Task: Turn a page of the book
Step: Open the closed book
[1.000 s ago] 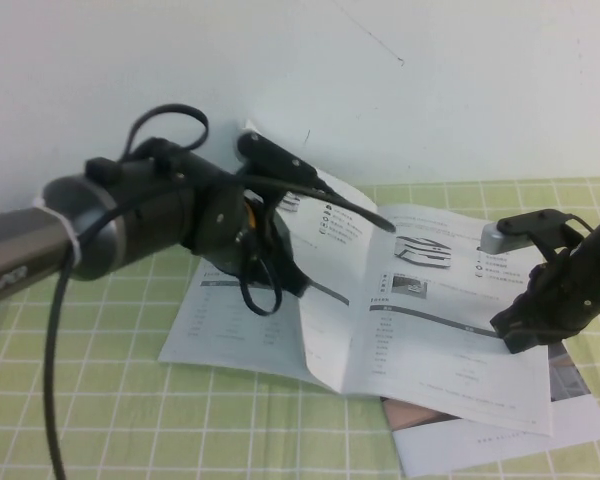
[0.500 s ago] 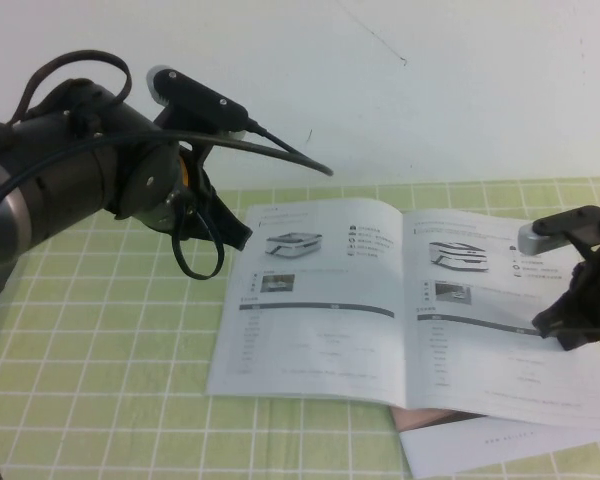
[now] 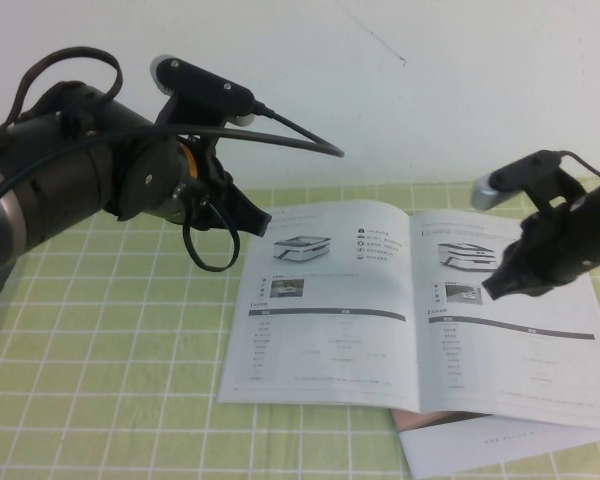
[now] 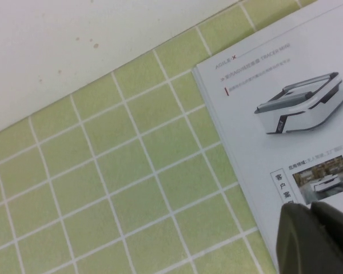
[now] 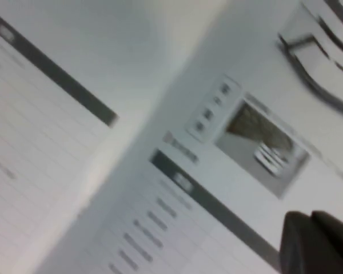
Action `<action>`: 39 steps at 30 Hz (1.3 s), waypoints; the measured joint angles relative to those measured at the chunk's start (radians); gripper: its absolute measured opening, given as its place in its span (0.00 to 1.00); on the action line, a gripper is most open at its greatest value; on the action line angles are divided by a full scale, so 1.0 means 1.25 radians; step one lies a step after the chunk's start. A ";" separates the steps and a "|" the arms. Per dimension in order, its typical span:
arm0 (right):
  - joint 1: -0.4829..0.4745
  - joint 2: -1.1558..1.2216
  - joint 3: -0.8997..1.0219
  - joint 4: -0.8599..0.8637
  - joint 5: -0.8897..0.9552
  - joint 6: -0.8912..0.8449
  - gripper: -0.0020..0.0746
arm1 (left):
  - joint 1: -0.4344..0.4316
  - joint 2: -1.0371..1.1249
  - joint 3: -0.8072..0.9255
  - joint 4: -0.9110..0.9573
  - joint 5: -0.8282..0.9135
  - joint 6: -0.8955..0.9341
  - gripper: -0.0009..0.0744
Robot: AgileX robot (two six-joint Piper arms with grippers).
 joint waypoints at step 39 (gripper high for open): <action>0.190 0.018 -0.098 0.114 0.071 -0.091 0.02 | 0.000 -0.172 0.142 -0.045 -0.169 0.038 0.01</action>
